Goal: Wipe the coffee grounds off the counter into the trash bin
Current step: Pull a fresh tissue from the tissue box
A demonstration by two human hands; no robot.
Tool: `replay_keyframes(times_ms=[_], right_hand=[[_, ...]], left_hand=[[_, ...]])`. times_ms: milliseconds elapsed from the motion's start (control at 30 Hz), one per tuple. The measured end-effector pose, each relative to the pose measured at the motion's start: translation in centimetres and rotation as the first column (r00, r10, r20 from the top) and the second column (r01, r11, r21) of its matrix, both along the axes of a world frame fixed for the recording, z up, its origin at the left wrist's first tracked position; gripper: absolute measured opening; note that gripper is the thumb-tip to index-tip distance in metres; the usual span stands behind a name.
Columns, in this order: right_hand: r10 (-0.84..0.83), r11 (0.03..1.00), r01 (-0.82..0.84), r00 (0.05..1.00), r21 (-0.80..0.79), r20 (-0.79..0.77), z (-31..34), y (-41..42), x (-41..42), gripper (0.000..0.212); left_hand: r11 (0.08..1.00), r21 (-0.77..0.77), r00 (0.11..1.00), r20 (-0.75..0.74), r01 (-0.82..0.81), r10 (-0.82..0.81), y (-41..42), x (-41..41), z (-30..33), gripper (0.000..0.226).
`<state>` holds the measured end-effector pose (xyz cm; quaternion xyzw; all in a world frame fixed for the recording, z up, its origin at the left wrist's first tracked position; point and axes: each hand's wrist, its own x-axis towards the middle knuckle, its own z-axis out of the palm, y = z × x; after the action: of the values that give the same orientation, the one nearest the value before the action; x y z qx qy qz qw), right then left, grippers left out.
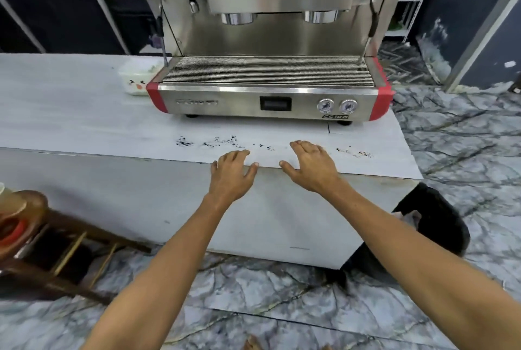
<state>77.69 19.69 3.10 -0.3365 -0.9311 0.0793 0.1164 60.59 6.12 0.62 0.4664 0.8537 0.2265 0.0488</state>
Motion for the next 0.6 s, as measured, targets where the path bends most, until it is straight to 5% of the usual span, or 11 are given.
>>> replay_keyframes(times_ms=[600], right_hand=[[0.214, 0.977, -0.214, 0.976, -0.006, 0.041, -0.3, -6.7, -18.2, 0.064]], left_hand=[[0.982, 0.047, 0.983, 0.009, -0.184, 0.184, -9.1, -15.4, -0.6, 0.048]])
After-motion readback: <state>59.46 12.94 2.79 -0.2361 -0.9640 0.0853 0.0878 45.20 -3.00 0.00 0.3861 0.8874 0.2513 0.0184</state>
